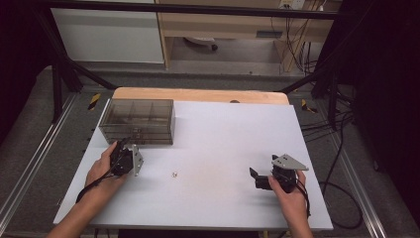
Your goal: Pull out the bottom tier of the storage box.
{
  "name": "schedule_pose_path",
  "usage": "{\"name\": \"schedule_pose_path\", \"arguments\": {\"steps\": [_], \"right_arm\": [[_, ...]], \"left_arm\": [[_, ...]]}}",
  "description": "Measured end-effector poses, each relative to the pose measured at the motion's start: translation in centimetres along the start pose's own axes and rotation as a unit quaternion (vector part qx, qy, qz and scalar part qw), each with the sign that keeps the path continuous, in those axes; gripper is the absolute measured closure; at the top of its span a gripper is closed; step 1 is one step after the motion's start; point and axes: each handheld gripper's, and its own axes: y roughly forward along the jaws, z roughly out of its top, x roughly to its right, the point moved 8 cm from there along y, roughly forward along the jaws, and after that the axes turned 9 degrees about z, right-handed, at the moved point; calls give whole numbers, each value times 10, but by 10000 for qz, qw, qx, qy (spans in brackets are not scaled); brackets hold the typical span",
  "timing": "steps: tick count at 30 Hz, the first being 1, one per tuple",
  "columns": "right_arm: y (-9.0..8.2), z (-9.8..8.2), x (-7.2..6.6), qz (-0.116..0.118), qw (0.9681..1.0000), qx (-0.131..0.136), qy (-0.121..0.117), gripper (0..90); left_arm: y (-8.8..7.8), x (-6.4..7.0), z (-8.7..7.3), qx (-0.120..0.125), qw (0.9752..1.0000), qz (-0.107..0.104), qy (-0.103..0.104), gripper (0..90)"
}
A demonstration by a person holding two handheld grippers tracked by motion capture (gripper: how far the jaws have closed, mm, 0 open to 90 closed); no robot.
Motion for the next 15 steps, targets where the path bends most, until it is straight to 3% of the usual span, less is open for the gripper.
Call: {"name": "schedule_pose_path", "arguments": {"steps": [8, 15], "right_arm": [[-1, 0, 1, -5, 10000, 3, 12, 41], [-1, 0, 1, -11, 10000, 3, -8, 41]], "left_arm": [[2, 3, 1, 70, 9991, 117, 389, 514], [4, 13, 3, 89, 9953, 177, 949, 561]]}}
